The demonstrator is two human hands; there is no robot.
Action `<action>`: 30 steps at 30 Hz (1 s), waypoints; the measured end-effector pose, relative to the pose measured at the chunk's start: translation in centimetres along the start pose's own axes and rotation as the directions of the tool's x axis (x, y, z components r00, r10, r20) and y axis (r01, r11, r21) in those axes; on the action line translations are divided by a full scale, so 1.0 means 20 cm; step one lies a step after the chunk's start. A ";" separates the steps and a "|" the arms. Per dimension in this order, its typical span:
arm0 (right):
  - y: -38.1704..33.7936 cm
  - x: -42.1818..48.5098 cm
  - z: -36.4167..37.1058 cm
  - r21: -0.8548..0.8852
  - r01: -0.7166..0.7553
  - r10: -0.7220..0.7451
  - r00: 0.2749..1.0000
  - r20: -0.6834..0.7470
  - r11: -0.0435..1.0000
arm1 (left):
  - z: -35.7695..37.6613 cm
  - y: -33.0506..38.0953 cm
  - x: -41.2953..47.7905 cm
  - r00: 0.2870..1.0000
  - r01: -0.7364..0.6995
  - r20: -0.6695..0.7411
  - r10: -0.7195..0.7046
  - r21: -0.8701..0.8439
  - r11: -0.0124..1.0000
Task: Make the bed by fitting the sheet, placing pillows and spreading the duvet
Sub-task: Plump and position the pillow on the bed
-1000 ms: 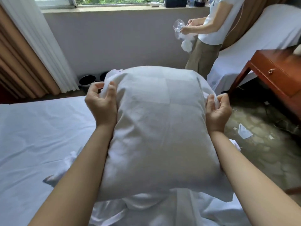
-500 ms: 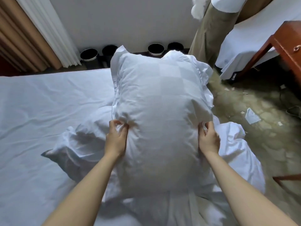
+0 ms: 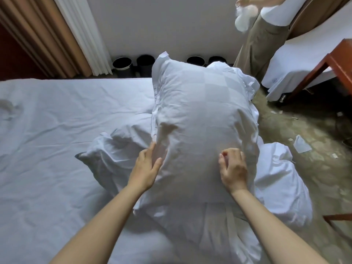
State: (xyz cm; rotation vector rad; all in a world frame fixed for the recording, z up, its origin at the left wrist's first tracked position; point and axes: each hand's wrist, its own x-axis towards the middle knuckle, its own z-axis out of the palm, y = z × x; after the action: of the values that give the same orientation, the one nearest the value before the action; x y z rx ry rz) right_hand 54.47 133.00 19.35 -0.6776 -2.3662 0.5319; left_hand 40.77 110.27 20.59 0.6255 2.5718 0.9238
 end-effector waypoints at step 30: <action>-2.66 -1.16 0.91 0.212 0.554 -0.332 0.126 0.935 0.805 | -1.67 -1.77 -1.67 0.779 0.497 0.242 -0.579 0.325 0.804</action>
State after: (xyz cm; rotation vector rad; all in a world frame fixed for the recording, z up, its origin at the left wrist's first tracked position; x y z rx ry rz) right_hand 40.60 73.94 23.27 0.6303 -3.5894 0.4796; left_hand 43.93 51.64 26.93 0.0523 2.3564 0.2758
